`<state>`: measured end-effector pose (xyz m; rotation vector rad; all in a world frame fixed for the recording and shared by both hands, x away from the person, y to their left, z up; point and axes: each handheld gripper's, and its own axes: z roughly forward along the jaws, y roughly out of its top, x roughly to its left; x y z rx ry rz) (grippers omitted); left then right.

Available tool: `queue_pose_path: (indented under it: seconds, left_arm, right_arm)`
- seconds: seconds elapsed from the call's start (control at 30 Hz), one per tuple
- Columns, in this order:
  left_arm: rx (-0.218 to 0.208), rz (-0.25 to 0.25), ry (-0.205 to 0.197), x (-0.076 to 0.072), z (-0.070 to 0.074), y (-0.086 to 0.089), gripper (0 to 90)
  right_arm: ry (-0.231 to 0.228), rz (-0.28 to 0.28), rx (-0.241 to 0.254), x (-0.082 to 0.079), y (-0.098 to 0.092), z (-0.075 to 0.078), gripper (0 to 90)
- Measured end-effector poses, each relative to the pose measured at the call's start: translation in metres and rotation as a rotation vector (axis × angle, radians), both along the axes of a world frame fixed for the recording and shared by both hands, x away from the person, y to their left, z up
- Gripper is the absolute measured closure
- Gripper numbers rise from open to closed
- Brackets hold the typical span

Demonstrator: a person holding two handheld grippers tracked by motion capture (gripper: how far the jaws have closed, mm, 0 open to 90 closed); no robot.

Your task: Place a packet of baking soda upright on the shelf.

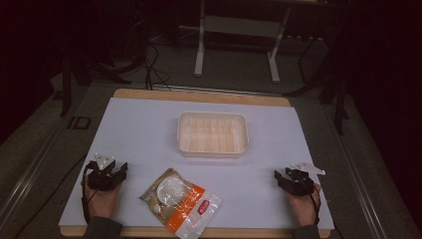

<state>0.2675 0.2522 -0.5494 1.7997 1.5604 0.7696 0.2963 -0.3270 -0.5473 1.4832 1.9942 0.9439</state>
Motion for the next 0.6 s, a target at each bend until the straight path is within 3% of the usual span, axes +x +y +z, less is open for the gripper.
queue_pose_path:
  seconds: [0.07, 0.1, 0.2, 0.33, 0.6]
  left_arm:
    - [0.013, -0.01, -0.012, -0.001, 0.0, 0.0, 55.4]
    - [-0.004, -0.031, -0.034, -0.002, 0.001, 0.002, 56.4]
    - [-0.009, -0.044, -0.05, -0.004, 0.002, 0.003, 57.4]
    - [-0.032, -0.044, -0.034, -0.003, 0.0, 0.002, 59.2]
    - [-0.016, -0.065, -0.045, -0.003, -0.001, 0.0, 58.8]
  right_arm:
    - [-0.008, 0.022, 0.007, -0.002, 0.003, 0.001, 49.8]
    - [-0.009, 0.039, 0.01, -0.003, 0.005, 0.001, 49.8]
    - [-0.009, 0.059, 0.009, -0.004, 0.009, 0.002, 49.7]
    - [-0.003, 0.095, 0.012, -0.006, 0.017, 0.002, 49.1]
    - [0.003, 0.171, 0.055, -0.01, 0.032, 0.005, 47.7]
